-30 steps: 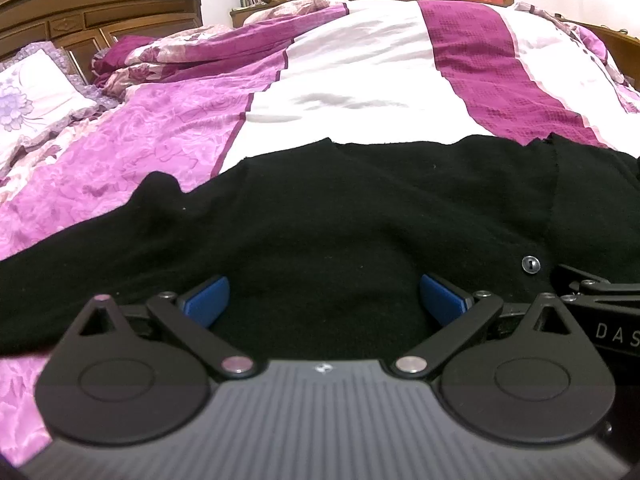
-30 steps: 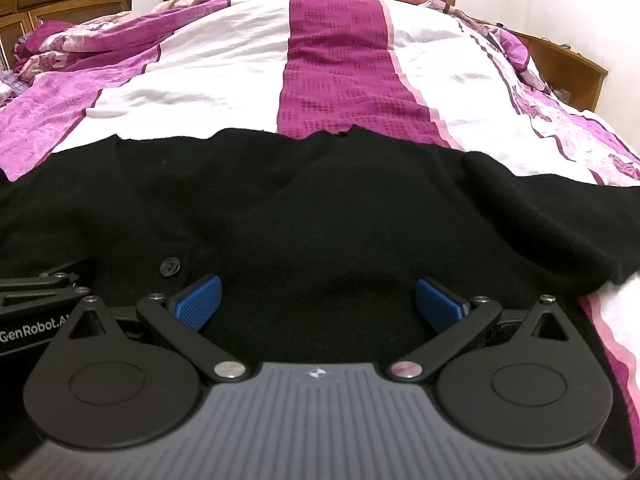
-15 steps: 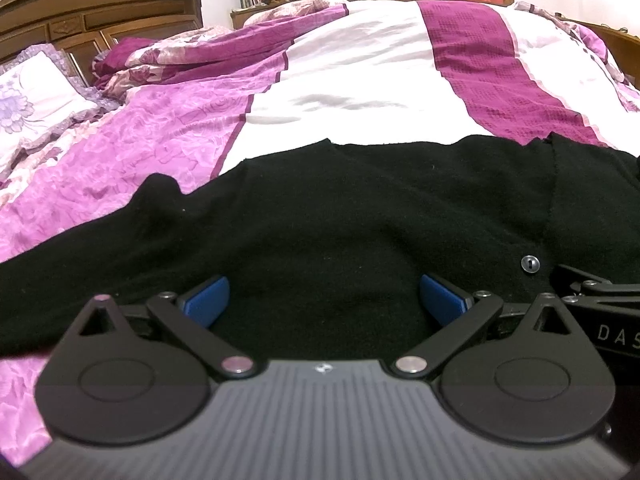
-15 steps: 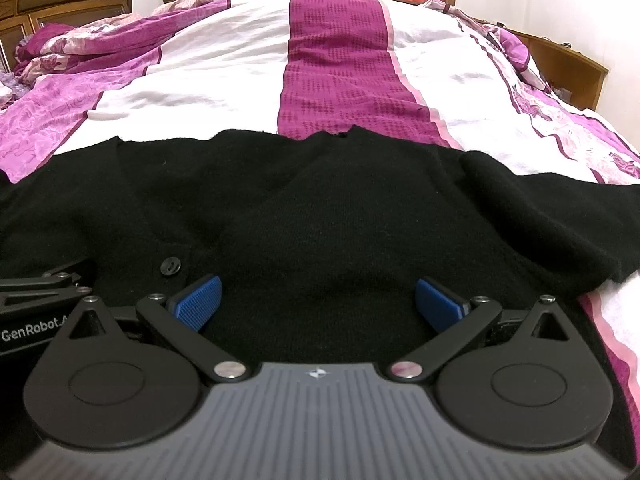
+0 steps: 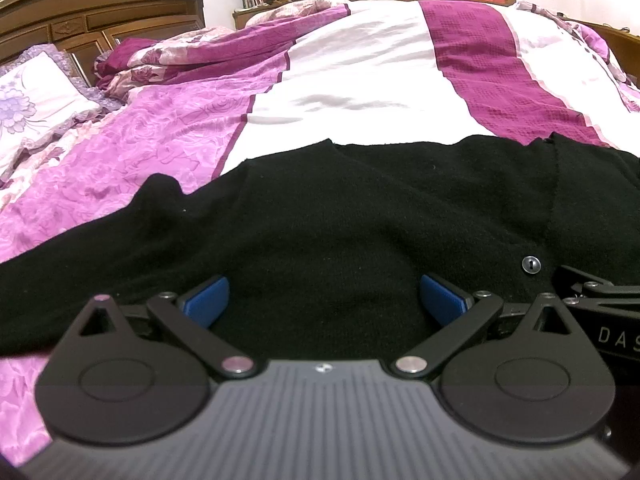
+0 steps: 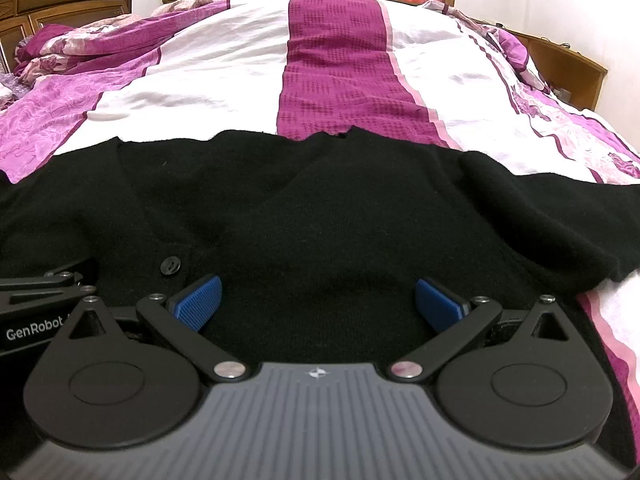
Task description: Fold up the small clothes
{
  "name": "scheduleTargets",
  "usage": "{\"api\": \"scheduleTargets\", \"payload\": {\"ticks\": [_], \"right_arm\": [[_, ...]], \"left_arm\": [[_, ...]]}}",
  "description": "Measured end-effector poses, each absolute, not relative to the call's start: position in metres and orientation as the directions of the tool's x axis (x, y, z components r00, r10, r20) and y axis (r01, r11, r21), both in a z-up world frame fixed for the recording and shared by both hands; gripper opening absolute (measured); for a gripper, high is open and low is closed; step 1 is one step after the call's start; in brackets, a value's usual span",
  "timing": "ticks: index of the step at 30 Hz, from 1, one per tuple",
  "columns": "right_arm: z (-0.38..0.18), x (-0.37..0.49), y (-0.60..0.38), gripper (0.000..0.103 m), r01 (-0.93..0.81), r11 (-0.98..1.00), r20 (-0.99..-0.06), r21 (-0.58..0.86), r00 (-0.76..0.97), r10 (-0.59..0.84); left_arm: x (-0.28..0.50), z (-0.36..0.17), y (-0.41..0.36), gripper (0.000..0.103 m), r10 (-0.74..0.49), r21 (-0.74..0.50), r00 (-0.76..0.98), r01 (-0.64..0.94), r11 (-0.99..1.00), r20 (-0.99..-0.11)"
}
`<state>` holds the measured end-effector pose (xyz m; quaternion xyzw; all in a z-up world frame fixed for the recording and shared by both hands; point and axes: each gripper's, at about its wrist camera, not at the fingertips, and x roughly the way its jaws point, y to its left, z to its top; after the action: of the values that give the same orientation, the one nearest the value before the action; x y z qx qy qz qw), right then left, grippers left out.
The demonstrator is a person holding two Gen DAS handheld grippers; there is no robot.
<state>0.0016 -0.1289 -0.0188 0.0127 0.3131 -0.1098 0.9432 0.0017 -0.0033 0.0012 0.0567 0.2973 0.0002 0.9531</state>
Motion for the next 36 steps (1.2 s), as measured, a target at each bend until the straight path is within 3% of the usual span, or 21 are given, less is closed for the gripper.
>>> {"api": "scheduleTargets", "payload": {"ticks": [36], "right_arm": [[-0.0179,0.0012,-0.129,0.103,0.213,0.976,-0.594,-0.047,0.779,-0.198]], "left_arm": [[0.0023,0.0009,0.0023,0.103,0.005,0.068,0.819,0.042,0.997,-0.574]]}}
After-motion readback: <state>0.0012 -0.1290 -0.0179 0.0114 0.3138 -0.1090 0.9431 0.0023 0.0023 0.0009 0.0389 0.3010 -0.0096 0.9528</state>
